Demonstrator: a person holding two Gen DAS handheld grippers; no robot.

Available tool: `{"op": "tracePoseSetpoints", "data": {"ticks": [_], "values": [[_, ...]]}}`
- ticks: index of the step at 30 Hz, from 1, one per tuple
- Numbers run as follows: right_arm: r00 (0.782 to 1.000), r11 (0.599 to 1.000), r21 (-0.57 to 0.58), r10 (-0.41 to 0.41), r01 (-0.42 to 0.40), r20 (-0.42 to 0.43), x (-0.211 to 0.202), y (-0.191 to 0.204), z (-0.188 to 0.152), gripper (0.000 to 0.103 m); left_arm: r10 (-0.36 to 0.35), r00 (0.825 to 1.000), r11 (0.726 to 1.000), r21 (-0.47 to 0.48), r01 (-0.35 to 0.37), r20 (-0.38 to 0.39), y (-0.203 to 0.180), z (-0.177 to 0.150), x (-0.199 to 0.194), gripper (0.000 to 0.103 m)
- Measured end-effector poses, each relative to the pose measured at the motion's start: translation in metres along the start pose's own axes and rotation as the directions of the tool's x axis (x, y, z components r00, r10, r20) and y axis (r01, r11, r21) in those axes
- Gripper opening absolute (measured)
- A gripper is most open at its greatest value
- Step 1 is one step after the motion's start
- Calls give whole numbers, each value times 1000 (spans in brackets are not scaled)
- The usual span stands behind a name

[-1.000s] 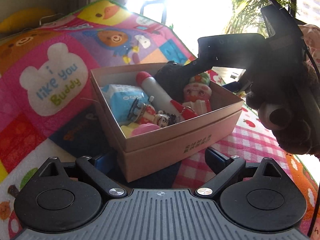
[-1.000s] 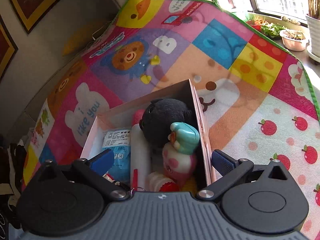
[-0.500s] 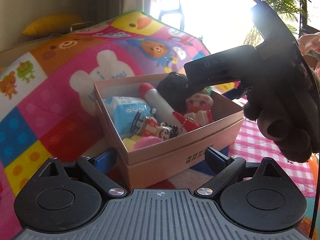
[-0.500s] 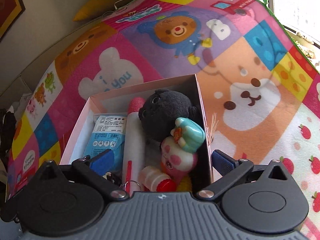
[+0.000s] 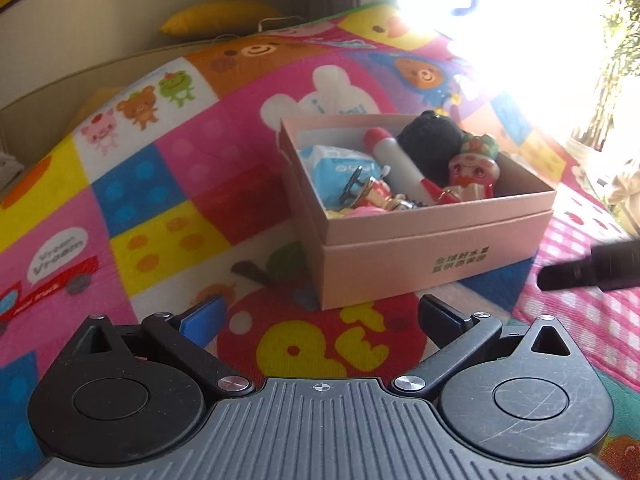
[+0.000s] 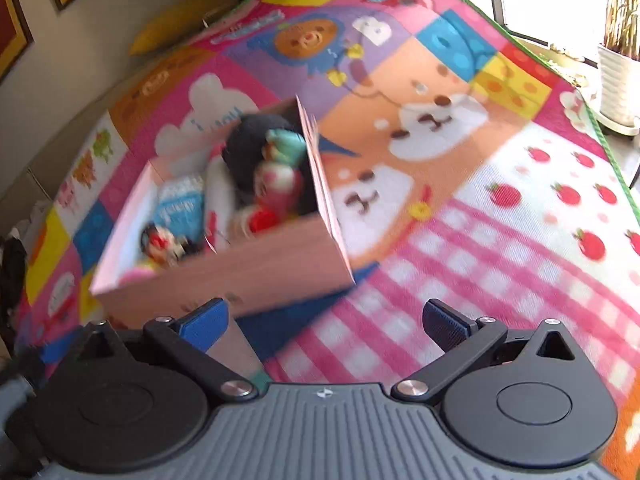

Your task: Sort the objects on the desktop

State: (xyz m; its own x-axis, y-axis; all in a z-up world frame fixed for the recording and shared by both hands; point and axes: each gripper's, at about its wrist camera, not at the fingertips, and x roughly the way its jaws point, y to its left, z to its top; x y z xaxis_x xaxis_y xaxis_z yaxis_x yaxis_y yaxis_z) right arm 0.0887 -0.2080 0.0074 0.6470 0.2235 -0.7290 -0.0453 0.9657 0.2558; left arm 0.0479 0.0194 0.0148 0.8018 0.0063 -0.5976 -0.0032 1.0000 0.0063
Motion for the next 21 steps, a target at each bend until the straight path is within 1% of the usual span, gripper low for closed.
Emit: {"op": "tracePoseSetpoints", "data": {"ticks": [1,3,4,5,6,8,11,12,17,21], "values": [[998,998,-30,-55,55,-7,3,0,-11,103,2,1000,1000,-5,-2,-14,-1,-2,3,103],[990,983,-129,-126,132,57,0,7,-26,103,10,998,1000,-13,-11,-65,-4,-9,10,103],[986,972,-171,-152,162,73,1,12,-30,103,29,998,1000,-1,-29,-51,-6,-10,10,103],[984,961,-215,-162,176,81,3,17,-33,103,39,998,999,4,-39,-49,-9,-11,10,103],[984,954,-245,-161,175,78,6,20,-35,103,42,998,999,-6,-43,-52,-9,-11,11,103],[983,953,-242,-165,180,84,10,20,-31,103,39,998,999,-28,-40,-56,-8,-10,13,103],[989,963,-233,-120,136,82,17,13,-25,103,42,998,999,-26,-43,-54,-9,-11,12,103],[989,964,-231,-115,132,88,17,12,-24,103,42,998,999,-26,-43,-54,-9,-11,12,103],[983,961,-238,-104,138,152,12,12,-39,103,45,998,999,-23,-46,-54,-10,-10,13,103],[982,961,-239,-105,141,155,11,13,-39,103,41,998,999,-27,-42,-53,-10,-10,13,103]]}}
